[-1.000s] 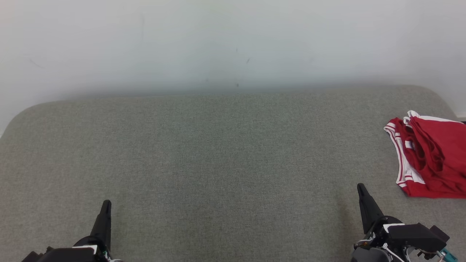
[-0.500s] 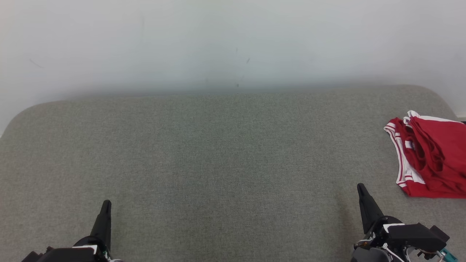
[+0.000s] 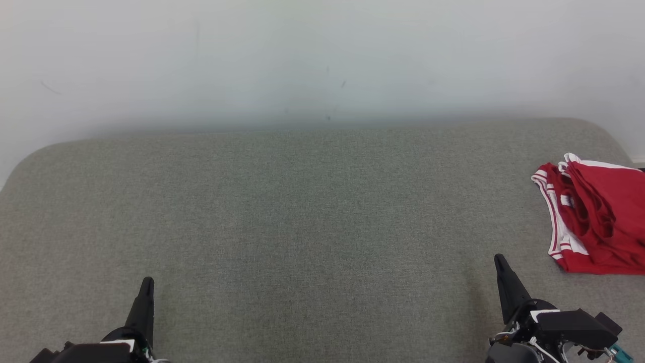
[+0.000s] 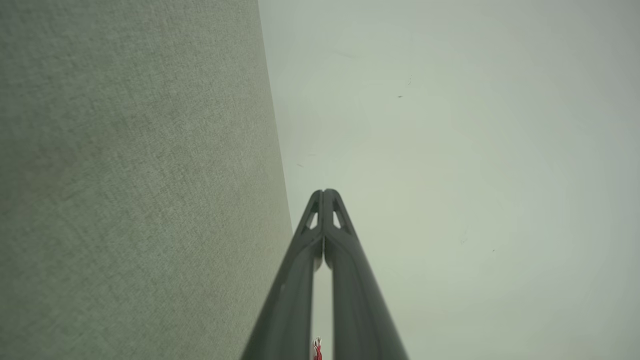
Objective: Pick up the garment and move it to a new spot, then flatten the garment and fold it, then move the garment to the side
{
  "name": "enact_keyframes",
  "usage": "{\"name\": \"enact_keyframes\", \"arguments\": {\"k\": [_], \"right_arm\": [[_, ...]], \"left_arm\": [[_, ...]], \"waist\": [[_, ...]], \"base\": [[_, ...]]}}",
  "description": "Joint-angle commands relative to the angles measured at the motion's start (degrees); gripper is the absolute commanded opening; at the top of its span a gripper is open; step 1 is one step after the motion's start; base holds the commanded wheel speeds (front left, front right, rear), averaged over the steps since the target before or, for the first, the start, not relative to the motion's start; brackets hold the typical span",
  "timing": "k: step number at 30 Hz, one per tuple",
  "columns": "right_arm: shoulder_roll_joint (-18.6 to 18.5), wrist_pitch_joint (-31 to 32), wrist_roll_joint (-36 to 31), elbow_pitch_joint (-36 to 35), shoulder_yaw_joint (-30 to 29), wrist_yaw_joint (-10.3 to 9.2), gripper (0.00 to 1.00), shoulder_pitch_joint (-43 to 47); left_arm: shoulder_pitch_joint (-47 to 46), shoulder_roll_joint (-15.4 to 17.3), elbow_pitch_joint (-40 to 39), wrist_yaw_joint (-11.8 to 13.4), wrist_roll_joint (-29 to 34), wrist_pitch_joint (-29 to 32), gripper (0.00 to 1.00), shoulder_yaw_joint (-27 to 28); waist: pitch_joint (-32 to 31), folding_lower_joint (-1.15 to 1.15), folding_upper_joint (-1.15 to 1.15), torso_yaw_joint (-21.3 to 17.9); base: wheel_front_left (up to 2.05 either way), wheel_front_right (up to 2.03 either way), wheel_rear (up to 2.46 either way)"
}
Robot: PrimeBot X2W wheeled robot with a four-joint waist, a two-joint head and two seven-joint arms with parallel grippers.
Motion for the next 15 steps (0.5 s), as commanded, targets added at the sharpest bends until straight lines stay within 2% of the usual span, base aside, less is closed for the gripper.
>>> {"name": "enact_keyframes", "arguments": {"k": [1,15], "right_arm": [[0.15,0.16,0.1,-0.13,-0.04,-0.12,0.0,-0.28],[0.16,0.16,0.1,-0.13,-0.03,-0.12,0.0,-0.28]], "left_arm": [[-0.5,0.17,0.0,-0.08,-0.26,0.0,0.0,0.15],[-0.49,0.17,-0.01,-0.08,-0.26,0.0,0.0,0.15]], "waist": [[0.0,0.0,0.0,0.0],[0.0,0.0,0.0,0.0]], "base": [[0.0,0.0,0.0],[0.0,0.0,0.0]]}}
